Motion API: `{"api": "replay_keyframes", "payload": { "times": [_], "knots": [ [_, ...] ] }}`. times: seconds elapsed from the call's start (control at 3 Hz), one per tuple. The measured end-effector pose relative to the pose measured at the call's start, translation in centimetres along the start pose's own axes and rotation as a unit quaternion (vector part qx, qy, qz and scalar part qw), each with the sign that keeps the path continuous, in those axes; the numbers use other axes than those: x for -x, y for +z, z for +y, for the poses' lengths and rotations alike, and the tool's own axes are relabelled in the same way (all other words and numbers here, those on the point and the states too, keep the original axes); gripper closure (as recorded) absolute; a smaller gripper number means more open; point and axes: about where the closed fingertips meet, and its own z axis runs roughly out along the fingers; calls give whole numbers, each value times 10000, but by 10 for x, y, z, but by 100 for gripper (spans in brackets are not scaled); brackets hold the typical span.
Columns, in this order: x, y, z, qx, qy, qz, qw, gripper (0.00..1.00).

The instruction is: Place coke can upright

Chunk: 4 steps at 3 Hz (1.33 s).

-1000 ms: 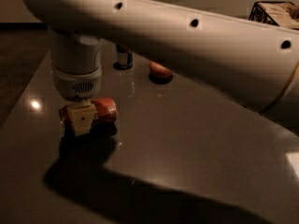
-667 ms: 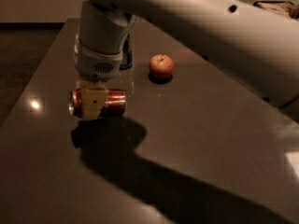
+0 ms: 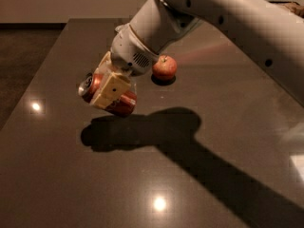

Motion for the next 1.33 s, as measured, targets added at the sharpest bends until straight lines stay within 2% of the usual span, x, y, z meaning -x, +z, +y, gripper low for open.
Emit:
{"api": "replay_keyframes", "payload": {
  "times": [0.33,0.67,1.0,1.33],
  "knots": [
    [9,-5,-1,-157,309,-1018,9942,100],
    [19,-4,4,-432,532,-1874,9799,100],
    [20,3,9,-597,612,-2331,9687,100],
    [16,14,13,-676,632,-2625,9605,100]
  ]
}}
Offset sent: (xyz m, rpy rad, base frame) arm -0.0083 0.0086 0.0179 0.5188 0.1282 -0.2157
